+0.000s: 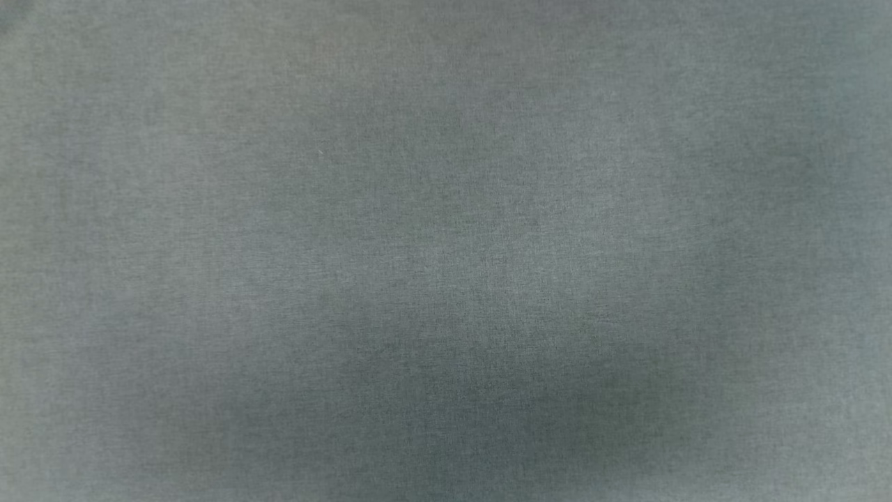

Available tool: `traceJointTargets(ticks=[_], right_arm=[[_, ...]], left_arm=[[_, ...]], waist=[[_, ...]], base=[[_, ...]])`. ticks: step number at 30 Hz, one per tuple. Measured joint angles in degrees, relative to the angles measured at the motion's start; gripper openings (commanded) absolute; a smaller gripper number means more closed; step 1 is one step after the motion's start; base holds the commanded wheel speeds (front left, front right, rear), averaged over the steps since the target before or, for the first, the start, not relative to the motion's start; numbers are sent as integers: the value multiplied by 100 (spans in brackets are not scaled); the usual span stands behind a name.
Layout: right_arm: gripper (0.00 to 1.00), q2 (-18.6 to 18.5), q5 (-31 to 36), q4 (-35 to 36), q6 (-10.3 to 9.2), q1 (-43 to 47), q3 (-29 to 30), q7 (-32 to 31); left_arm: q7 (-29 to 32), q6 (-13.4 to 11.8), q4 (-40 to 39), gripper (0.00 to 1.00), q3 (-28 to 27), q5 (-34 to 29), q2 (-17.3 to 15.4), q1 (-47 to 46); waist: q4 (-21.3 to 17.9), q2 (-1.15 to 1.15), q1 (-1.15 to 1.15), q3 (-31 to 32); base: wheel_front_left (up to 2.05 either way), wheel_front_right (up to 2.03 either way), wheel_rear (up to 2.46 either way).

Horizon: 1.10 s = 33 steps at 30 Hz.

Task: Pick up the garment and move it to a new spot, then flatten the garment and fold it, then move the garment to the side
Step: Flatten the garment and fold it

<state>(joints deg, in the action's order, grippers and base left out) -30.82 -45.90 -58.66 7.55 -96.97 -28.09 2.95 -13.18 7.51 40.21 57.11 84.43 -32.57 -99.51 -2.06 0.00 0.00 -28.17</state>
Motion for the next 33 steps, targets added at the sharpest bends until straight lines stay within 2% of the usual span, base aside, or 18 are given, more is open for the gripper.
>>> traceJointTargets(ticks=[3, 7, 15, 23, 28, 33], right_arm=[[0, -26, -202, 246, 0, 776, -257, -207], [0, -280, -632, 860, -1, 1929, -549, -379], [0, -1032, -1522, 2335, -1, 4538, -791, -632], [0, -1738, -2063, 3782, -1, 6492, -643, -1107], [0, -2183, -2305, 4682, -2, 7566, -521, -1661], [0, -2588, -2603, 5446, -2, 8706, -169, -1987]], left_arm=[[45, -1, -508, 0, 110, 290, -220, 861], [-11, -2, -1406, 0, 278, 577, -636, 2119], [-133, -3, -2863, 0, 510, 882, -1226, 4481], [-180, -3, -3918, 0, 709, 471, -1805, 5880], [-180, -3, -4358, 0, 804, 311, -2137, 6595], [-181, -3, -4899, 0, 1058, 314, -2563, 7281]], waist=[[14, 0, 0, 100], [23, 0, 0, 191], [24, 0, 0, 366], [4, 0, 0, 614], [-4, 0, 0, 757], [11, 0, 0, 806]], base=[[0, 0, 0], [0, 0, 0], [0, 0, 0], [0, 0, 0], [0, 0, 0], [0, 0, 0]])
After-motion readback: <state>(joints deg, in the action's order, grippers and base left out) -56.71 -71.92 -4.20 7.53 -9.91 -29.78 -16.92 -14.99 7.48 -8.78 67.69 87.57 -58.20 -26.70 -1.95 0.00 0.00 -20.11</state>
